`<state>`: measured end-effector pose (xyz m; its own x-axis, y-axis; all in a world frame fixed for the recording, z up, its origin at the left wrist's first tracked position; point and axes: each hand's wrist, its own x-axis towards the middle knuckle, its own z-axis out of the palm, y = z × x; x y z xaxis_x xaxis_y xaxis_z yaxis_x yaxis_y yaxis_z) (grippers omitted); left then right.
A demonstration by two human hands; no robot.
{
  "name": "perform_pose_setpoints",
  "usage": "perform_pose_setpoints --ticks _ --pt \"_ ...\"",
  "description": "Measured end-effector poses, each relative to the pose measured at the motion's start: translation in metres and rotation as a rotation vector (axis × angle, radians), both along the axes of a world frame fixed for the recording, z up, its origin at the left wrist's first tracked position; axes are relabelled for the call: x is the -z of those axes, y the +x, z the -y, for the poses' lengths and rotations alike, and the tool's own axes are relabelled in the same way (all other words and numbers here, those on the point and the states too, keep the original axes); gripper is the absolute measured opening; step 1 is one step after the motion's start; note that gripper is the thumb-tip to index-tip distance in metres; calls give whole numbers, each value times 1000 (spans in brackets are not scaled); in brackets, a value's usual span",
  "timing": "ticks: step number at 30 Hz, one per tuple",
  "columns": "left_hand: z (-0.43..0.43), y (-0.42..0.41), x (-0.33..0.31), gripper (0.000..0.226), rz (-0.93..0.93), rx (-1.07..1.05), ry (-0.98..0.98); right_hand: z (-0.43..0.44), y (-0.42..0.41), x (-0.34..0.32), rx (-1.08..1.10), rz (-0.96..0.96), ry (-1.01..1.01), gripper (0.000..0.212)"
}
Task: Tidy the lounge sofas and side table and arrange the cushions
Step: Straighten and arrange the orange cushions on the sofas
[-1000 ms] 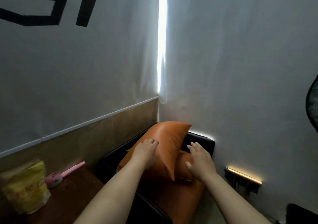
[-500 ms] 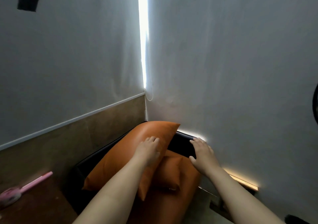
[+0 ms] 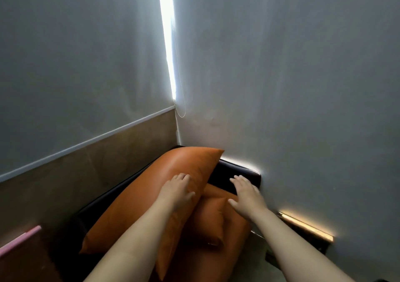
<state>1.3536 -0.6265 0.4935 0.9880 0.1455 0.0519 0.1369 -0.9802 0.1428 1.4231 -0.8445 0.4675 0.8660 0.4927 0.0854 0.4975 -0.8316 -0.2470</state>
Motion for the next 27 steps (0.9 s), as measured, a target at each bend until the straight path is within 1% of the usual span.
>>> perform_pose_setpoints --ticks 2,6,14,19,27 --pt "-12 22 9 56 13 -15 -41 -11 21 6 6 -18 10 74" --pt "-26 57 32 60 -33 -13 -107 -34 57 18 18 -70 21 75" --pt "-39 111 82 57 -98 -28 -264 -63 111 63 74 -233 55 75" --pt "-38 145 129 55 -126 -111 -452 -68 149 107 116 -354 59 78" --pt "-26 211 191 56 -266 -251 -600 -75 215 163 130 -545 59 78"
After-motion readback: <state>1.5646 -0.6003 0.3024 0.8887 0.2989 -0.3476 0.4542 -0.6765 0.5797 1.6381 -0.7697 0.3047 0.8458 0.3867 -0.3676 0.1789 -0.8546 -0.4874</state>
